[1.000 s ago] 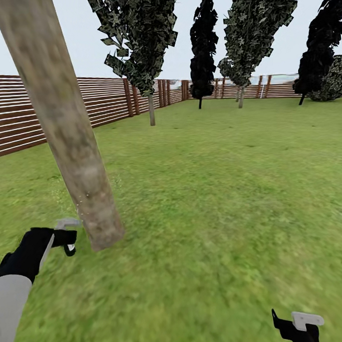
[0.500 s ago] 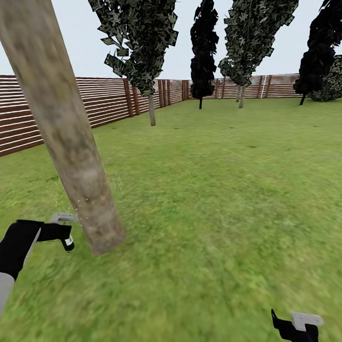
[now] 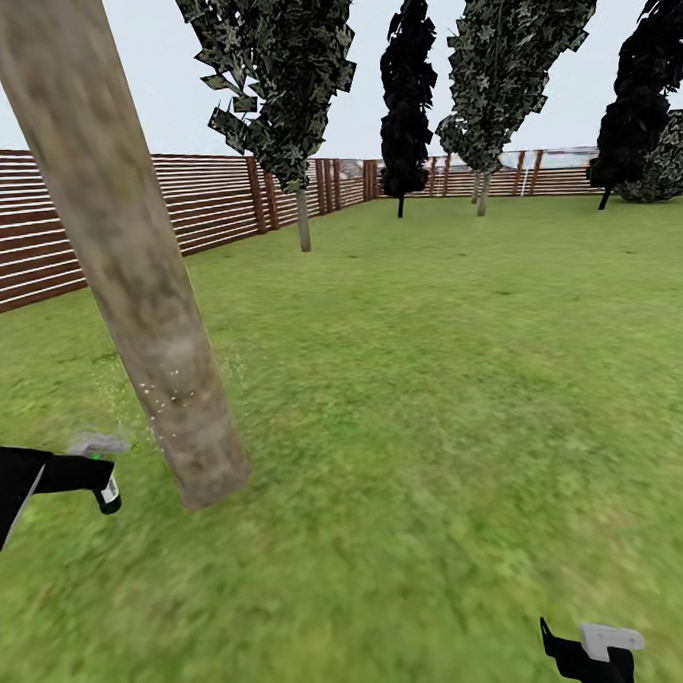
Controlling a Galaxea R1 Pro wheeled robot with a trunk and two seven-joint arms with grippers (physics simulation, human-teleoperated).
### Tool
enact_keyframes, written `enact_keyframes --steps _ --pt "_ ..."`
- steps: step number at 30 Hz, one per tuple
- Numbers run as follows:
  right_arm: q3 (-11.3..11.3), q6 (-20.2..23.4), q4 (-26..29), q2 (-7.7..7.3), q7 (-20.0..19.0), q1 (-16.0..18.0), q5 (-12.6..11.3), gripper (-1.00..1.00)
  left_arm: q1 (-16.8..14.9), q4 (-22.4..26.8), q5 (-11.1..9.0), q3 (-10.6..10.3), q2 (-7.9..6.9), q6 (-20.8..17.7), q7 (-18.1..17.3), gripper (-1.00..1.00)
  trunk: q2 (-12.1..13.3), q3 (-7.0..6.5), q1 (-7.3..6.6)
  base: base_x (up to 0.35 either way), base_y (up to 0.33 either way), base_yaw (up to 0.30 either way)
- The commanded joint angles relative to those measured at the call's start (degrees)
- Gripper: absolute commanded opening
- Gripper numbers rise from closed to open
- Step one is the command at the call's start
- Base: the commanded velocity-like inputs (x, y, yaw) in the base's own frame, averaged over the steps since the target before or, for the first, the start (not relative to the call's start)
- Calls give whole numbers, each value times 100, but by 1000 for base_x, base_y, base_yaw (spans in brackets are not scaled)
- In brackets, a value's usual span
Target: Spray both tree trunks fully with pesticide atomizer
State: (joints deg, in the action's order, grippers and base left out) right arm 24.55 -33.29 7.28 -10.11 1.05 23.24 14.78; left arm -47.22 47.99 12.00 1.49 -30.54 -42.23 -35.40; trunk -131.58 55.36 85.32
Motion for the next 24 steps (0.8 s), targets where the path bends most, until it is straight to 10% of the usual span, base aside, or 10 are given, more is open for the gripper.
enact_keyframes --steps 1,13,24 --pt "42 -20 -7 0 12 5 60 100 136 15 52 14 14 -10 -35 -100 -3 4 -2 0 0 0" --pt "42 -20 -7 0 12 5 60 100 298 -12 18 79 302 -16 911 -100 -3 4 -2 44 -192 0" --pt "42 -20 -7 9 18 5 60 100 301 -22 -39 79 374 -22 962 -100 -3 4 -2 21 -269 181"
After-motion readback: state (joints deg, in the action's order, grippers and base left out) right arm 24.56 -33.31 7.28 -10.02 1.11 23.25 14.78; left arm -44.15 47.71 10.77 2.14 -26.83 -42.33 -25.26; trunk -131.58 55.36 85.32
